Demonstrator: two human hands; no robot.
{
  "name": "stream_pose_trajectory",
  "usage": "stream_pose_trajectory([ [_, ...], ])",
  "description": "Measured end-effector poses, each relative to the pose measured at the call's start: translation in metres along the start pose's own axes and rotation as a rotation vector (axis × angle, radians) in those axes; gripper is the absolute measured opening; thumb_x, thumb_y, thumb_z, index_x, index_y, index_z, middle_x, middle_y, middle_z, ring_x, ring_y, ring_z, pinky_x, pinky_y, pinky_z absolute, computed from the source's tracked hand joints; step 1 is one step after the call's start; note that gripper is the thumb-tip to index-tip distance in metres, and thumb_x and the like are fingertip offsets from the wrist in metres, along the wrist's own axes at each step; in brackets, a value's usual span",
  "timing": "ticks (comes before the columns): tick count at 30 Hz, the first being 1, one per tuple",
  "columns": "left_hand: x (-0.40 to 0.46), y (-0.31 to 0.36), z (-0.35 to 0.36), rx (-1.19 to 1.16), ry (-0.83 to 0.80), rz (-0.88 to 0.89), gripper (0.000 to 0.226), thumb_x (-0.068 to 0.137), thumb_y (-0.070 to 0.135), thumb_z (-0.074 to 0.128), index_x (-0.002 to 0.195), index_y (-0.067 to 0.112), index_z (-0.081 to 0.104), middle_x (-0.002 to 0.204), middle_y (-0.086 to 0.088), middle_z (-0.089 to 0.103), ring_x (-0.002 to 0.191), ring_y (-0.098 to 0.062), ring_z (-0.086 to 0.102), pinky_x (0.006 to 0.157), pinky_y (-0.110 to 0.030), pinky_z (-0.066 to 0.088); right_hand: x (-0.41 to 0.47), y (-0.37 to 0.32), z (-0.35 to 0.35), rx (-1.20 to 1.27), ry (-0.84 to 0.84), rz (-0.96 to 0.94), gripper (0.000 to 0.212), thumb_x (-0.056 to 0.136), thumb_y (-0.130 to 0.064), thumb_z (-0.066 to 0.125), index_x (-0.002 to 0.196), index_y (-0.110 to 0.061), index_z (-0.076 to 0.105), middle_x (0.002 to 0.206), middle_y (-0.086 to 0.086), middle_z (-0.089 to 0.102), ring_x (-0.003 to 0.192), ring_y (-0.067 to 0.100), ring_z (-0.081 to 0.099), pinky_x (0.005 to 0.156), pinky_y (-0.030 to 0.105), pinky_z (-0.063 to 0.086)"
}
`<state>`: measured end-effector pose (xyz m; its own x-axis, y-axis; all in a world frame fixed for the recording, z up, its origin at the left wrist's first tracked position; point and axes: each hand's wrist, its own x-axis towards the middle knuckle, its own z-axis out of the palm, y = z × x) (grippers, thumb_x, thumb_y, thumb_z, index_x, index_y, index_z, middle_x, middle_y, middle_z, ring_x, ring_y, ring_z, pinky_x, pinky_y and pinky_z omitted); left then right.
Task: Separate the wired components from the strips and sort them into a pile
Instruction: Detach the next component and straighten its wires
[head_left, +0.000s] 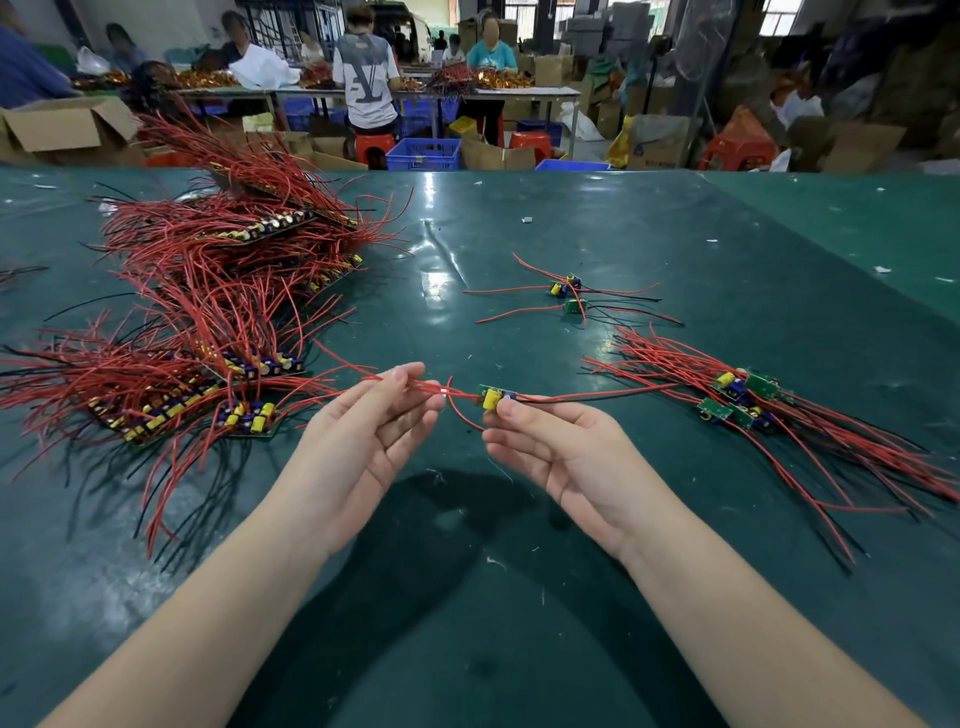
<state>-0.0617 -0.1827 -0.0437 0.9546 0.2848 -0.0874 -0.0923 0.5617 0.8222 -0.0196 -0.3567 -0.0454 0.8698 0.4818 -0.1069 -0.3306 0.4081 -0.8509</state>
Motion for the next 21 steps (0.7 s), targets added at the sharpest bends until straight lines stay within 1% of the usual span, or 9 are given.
stream_pose_trajectory([
  [1,-0.0004,-0.0002,-0.0005,0.015,-0.028,0.021,0.014,0.084,0.014,0.061,0.094,0.007,0.069,0.086,-0.007,0.074,0.078,-0.012,0.071,0.066,-0.017,0.055,0.0000,-0.0004,-0.0006,0.006,0.005,0.008,0.018,0.064,-0.016,0.076,0.079,-0.005,0.078,0.086,0.014,0.074,0.074,0.019,0.072,0.065,0.024,0.057],
  [3,-0.0017,-0.0024,-0.0003,0.090,-0.094,0.065,0.020,0.073,0.010,0.066,0.093,0.008,0.070,0.092,-0.007,0.074,0.084,-0.013,0.071,0.072,-0.017,0.055,-0.0002,-0.0008,-0.0009,0.023,0.007,0.036,0.019,0.065,-0.016,0.076,0.080,-0.005,0.078,0.086,0.015,0.074,0.073,0.018,0.072,0.065,0.023,0.057],
  [6,-0.0054,-0.0066,0.0017,0.281,-0.168,0.136,0.021,0.064,0.011,0.072,0.085,0.013,0.073,0.090,-0.006,0.074,0.083,-0.010,0.069,0.074,-0.017,0.054,-0.0012,-0.0009,0.0000,0.034,-0.015,0.103,0.021,0.065,-0.018,0.077,0.081,-0.005,0.079,0.087,0.014,0.074,0.072,0.017,0.072,0.064,0.022,0.056],
  [8,-0.0067,-0.0083,0.0028,0.362,-0.162,0.188,0.023,0.062,0.013,0.073,0.085,0.011,0.071,0.085,-0.006,0.074,0.079,-0.010,0.068,0.072,-0.017,0.053,-0.0022,-0.0003,0.0013,0.034,-0.038,0.152,0.024,0.064,-0.020,0.077,0.083,-0.006,0.079,0.087,0.013,0.074,0.072,0.017,0.072,0.064,0.021,0.056],
  [12,-0.0067,-0.0090,0.0040,0.400,-0.085,0.234,0.021,0.062,0.015,0.074,0.082,0.010,0.071,0.078,-0.006,0.073,0.073,-0.011,0.067,0.067,-0.018,0.054,-0.0029,0.0001,0.0034,0.029,-0.054,0.177,0.021,0.064,-0.020,0.077,0.081,-0.008,0.079,0.084,0.011,0.074,0.070,0.015,0.071,0.063,0.020,0.056],
  [15,-0.0072,-0.0094,0.0047,0.332,-0.069,0.170,0.019,0.066,0.016,0.071,0.084,0.010,0.070,0.078,-0.007,0.073,0.073,-0.012,0.069,0.066,-0.018,0.055,-0.0040,0.0013,0.0054,-0.017,-0.059,0.131,0.015,0.064,-0.017,0.076,0.077,-0.010,0.079,0.081,0.011,0.073,0.068,0.016,0.071,0.064,0.021,0.056],
  [18,-0.0073,-0.0089,0.0051,0.269,-0.070,0.098,0.016,0.074,0.014,0.065,0.089,0.009,0.069,0.078,-0.006,0.072,0.073,-0.011,0.069,0.067,-0.018,0.055,-0.0050,0.0042,0.0070,-0.093,-0.043,0.044,0.013,0.063,-0.016,0.077,0.075,-0.010,0.078,0.080,0.012,0.073,0.067,0.018,0.070,0.065,0.023,0.056],
  [20,-0.0070,-0.0087,0.0057,0.223,-0.065,0.067,0.010,0.085,0.011,0.060,0.089,0.008,0.069,0.078,-0.006,0.072,0.074,-0.011,0.070,0.066,-0.019,0.055,-0.0050,0.0055,0.0075,-0.113,-0.024,0.005,0.014,0.063,-0.016,0.078,0.076,-0.009,0.078,0.080,0.013,0.073,0.066,0.019,0.070,0.065,0.024,0.056],
  [21,-0.0065,-0.0085,0.0056,0.194,-0.061,0.057,0.012,0.089,0.010,0.056,0.090,0.008,0.068,0.079,-0.006,0.073,0.075,-0.011,0.070,0.066,-0.019,0.055,-0.0049,0.0055,0.0073,-0.112,-0.019,-0.006,0.015,0.063,-0.016,0.078,0.077,-0.009,0.078,0.080,0.013,0.073,0.066,0.020,0.070,0.065,0.024,0.056],
])
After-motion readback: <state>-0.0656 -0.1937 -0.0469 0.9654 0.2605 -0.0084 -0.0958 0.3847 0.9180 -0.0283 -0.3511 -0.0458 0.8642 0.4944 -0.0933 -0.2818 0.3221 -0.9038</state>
